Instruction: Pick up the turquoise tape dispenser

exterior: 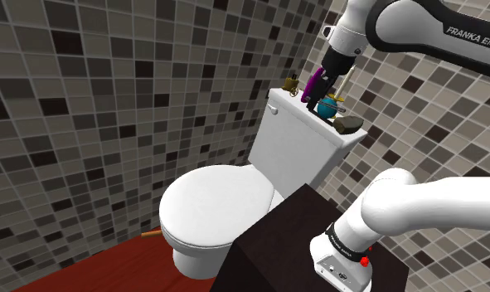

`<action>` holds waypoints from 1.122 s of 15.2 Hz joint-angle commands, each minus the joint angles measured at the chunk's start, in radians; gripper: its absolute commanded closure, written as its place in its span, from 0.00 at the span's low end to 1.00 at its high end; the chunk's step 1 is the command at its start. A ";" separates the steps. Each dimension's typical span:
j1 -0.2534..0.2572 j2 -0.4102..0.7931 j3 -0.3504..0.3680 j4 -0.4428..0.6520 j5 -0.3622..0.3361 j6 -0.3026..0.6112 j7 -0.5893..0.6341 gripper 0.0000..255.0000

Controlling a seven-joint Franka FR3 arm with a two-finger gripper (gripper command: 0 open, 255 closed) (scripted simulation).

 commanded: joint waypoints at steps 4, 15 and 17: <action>-0.032 0.063 -0.064 0.032 -0.027 0.018 -0.043 0.00; -0.122 0.350 -0.284 0.221 -0.074 0.064 -0.203 0.00; -0.136 0.411 -0.322 0.267 -0.071 0.068 -0.234 0.00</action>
